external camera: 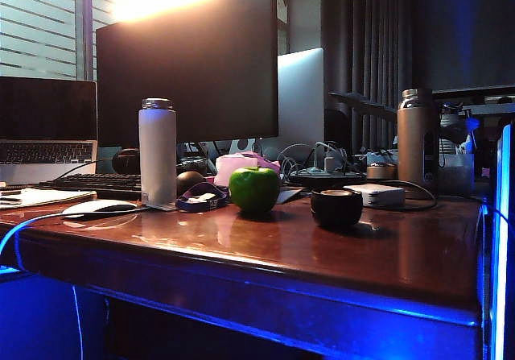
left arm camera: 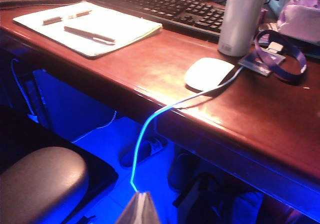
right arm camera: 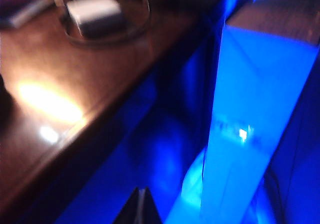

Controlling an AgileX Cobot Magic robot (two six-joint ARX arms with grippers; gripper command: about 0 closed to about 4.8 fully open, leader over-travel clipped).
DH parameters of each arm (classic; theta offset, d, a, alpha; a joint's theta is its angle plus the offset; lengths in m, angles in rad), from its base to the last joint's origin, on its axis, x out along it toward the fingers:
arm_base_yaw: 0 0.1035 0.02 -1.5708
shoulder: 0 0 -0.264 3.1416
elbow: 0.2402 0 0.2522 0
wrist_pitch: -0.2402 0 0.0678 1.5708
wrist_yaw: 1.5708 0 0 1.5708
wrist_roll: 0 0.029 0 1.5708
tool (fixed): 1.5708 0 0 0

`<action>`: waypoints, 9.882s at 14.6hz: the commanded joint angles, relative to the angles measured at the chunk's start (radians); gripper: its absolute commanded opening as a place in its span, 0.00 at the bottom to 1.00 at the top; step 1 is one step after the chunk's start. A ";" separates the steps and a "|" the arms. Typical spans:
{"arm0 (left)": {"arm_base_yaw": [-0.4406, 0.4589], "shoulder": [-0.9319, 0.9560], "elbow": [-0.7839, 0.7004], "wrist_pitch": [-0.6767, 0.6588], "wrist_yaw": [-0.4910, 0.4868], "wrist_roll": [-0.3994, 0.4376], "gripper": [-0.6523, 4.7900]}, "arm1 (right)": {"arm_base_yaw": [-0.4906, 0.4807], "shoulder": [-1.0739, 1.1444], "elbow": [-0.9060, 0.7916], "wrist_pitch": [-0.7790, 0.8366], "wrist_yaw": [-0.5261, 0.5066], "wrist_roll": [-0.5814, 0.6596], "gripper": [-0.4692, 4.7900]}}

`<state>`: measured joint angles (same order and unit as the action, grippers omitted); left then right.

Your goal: Stack the black thermos bottle cap from the table onto the green apple.

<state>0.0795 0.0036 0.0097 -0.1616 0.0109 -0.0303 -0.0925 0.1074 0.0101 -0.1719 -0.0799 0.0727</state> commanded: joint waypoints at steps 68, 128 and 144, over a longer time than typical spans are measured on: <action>-0.206 1.244 1.558 -0.779 0.420 0.311 0.11 | 0.502 1.648 0.936 0.340 0.011 -0.235 1.00; -0.205 1.244 1.556 -0.743 0.329 0.228 0.11 | 0.555 2.151 2.007 -0.246 -0.027 -0.418 0.67; -0.205 1.244 1.556 -0.755 0.329 0.233 0.11 | 0.544 2.190 2.006 -0.243 -0.087 -0.385 0.58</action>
<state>-0.1257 1.2510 1.5623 -0.9195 0.3370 0.2016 0.4507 2.2906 2.0155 -0.4038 -0.1764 -0.3153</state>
